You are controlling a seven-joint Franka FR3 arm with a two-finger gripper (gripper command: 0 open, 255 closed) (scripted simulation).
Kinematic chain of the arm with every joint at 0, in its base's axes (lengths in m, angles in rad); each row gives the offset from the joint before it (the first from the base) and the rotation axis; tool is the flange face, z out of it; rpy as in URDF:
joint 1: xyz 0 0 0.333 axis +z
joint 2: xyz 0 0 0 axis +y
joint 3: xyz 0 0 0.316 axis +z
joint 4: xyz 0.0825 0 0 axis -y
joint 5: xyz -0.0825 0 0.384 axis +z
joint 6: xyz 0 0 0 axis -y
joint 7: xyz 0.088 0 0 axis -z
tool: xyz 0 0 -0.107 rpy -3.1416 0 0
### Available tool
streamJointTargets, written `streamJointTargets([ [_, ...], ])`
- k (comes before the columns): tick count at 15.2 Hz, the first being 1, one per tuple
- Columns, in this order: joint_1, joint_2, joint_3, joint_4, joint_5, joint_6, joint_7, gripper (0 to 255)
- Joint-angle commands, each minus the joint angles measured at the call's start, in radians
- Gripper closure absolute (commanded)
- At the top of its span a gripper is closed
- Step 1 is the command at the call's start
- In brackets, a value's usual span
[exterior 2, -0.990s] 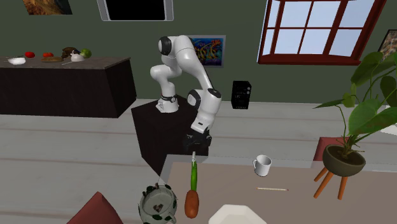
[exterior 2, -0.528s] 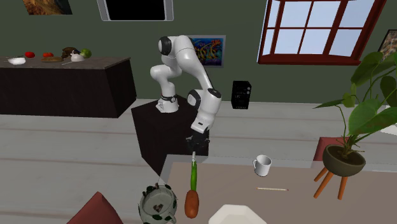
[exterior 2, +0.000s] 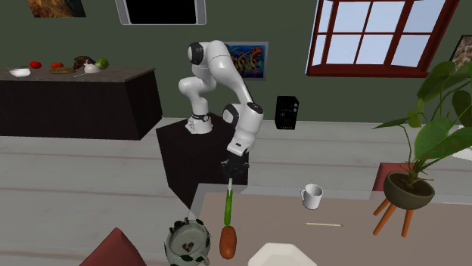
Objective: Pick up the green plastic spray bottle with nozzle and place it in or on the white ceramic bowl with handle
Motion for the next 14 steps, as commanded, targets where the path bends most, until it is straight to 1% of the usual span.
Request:
streamJointTargets([
  [1,0.0,-0.019,0.001,-0.002,0.002,-0.016,-0.005,255],
  [14,0.003,-0.122,0.005,0.022,0.015,-0.139,-0.043,255],
])
